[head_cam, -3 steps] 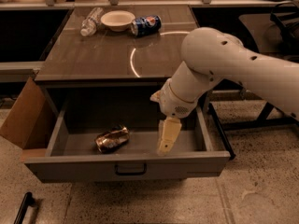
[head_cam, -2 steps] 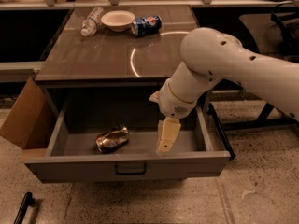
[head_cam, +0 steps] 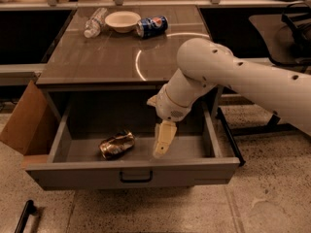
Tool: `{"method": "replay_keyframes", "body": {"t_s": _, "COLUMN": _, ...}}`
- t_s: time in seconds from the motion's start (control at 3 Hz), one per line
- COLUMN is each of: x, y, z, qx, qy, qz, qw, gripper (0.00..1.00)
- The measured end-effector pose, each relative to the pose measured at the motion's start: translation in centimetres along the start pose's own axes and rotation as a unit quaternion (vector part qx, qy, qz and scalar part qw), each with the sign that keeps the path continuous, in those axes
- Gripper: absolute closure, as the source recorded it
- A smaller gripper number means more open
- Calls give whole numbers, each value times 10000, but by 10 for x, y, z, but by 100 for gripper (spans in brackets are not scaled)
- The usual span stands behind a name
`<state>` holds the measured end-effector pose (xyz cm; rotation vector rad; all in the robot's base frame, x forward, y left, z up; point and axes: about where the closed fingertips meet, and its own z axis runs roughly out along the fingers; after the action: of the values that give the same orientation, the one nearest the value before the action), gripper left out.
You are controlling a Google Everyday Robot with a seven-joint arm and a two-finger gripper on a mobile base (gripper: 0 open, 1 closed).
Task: Pick orange can from top drawer and place on counter
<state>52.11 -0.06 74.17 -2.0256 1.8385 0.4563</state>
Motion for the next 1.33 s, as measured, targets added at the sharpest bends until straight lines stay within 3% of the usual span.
{"method": "replay_keyframes", "body": {"t_s": 0.33, "x": -3, "y": -16, "z": 18, "qx": 11, "qy": -246, "qz": -259, "qw": 9994, "gripper": 0}}
{"method": "replay_keyframes", "body": {"t_s": 1.33, "x": -3, "y": -42, "z": 50, "qx": 133, "qy": -540, "qz": -838, "qw": 9949, "gripper": 0}}
